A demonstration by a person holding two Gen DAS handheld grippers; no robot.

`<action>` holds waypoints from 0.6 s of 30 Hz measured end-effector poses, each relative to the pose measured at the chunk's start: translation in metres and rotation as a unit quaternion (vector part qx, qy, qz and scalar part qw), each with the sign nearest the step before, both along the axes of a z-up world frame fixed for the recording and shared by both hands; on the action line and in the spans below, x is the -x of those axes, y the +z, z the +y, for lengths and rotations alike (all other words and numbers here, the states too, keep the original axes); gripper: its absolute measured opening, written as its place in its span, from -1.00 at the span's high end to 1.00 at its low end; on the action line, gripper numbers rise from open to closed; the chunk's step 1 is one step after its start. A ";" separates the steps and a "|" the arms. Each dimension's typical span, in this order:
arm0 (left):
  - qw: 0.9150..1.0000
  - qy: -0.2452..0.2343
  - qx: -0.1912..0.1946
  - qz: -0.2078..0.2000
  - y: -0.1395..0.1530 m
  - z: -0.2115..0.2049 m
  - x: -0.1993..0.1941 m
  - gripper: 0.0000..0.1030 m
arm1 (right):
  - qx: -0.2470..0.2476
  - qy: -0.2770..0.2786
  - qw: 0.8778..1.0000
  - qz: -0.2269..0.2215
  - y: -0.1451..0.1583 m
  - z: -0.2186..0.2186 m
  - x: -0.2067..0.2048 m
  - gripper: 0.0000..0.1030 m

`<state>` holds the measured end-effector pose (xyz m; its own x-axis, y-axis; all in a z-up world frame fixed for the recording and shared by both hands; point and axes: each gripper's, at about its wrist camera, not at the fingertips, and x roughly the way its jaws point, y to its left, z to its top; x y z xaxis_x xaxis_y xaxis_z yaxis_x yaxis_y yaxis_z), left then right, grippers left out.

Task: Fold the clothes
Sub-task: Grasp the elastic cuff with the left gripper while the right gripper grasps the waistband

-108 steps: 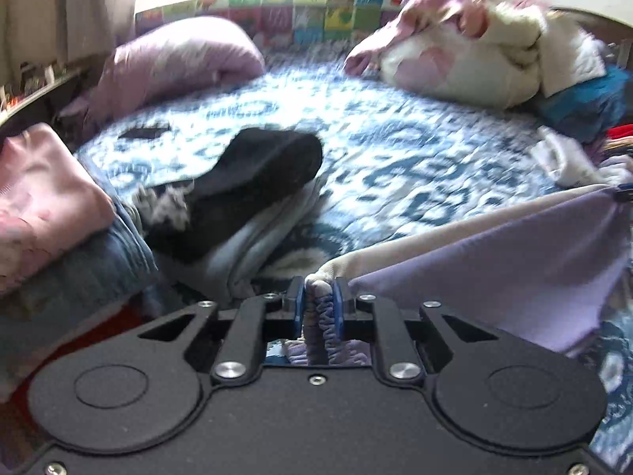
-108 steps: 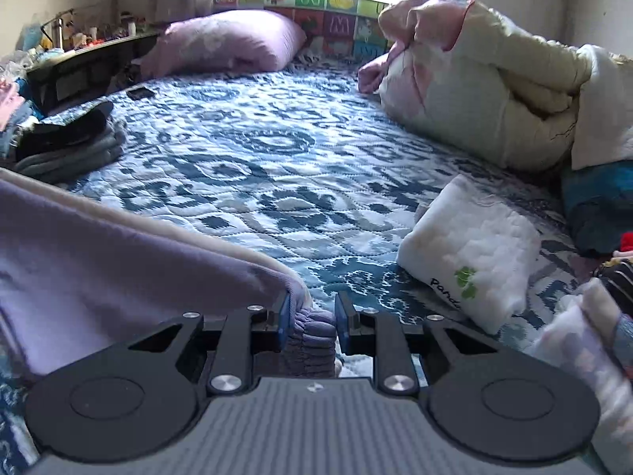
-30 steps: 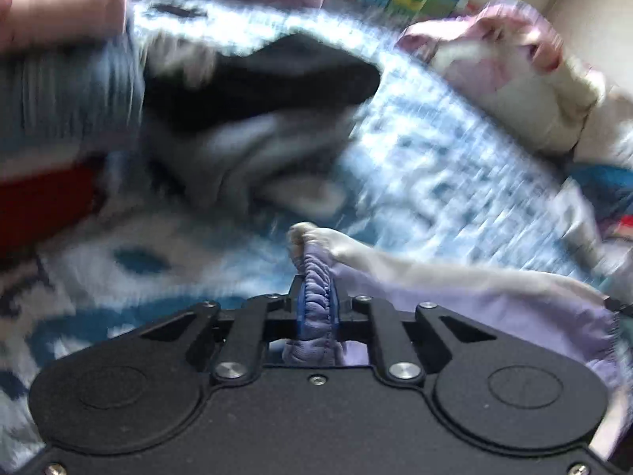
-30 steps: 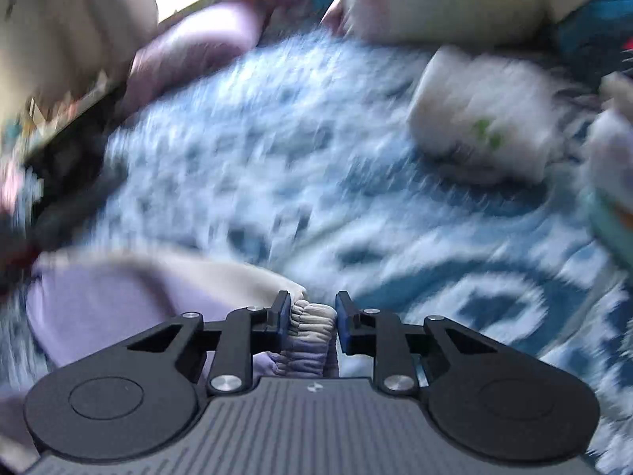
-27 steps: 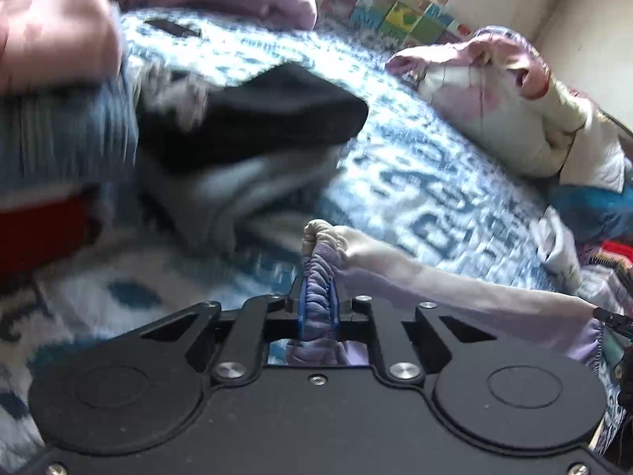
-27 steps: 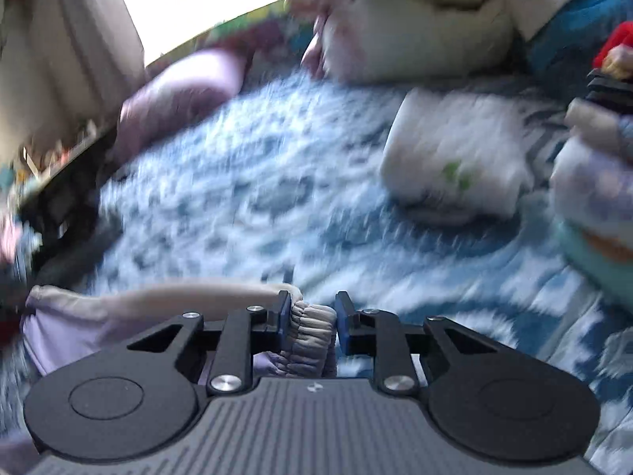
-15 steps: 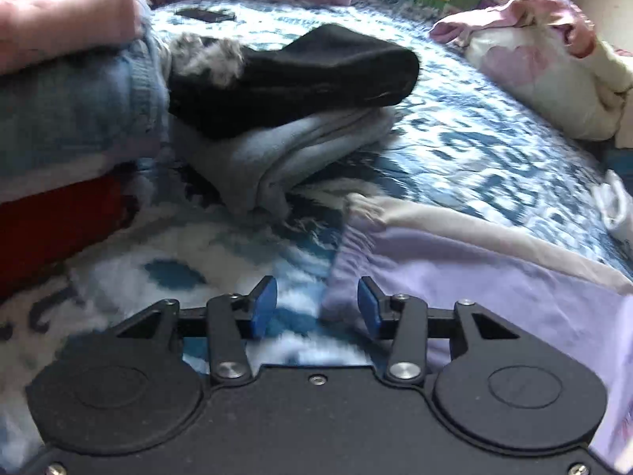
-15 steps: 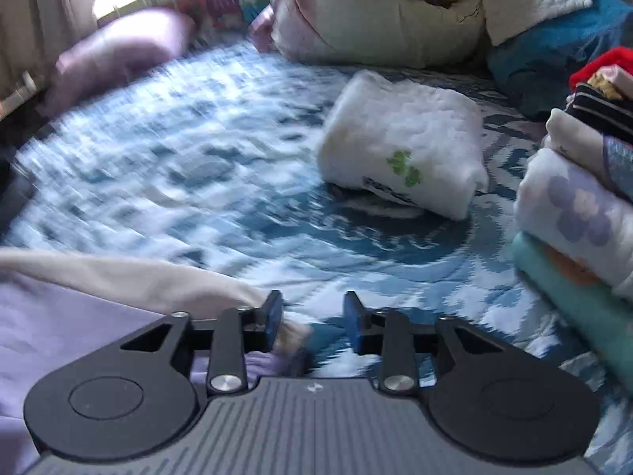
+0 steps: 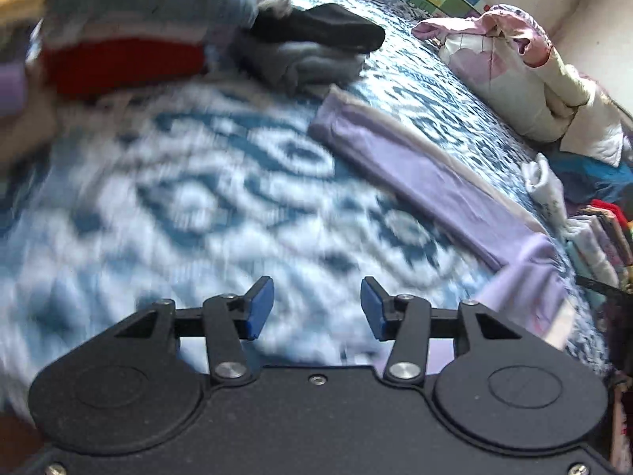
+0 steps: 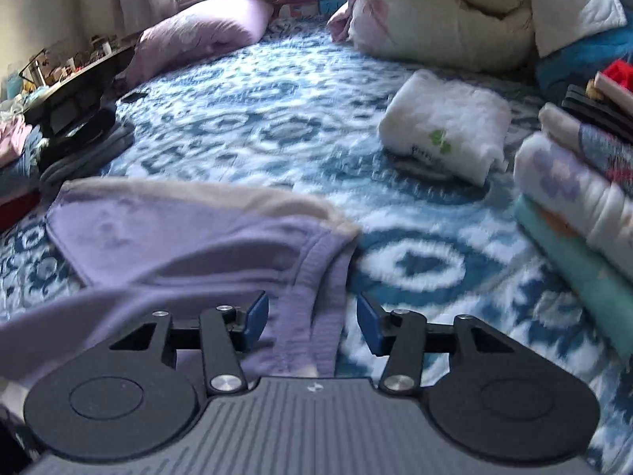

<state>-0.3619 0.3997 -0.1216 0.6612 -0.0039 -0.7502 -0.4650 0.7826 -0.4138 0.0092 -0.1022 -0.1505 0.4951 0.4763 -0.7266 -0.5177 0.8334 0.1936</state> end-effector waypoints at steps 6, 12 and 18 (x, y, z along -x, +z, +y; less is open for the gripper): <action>1.000 -0.010 0.024 -0.005 -0.002 -0.027 0.033 0.08 | -0.002 0.004 1.000 0.017 -0.013 -0.003 0.013 0.15; 0.999 0.007 0.048 -0.011 -0.006 -0.033 0.048 0.02 | -0.022 0.007 0.999 0.037 -0.025 -0.006 0.013 0.25; 0.996 0.032 0.088 -0.011 -0.024 -0.029 0.052 0.02 | -0.045 0.018 0.998 0.037 -0.018 -0.017 0.019 0.36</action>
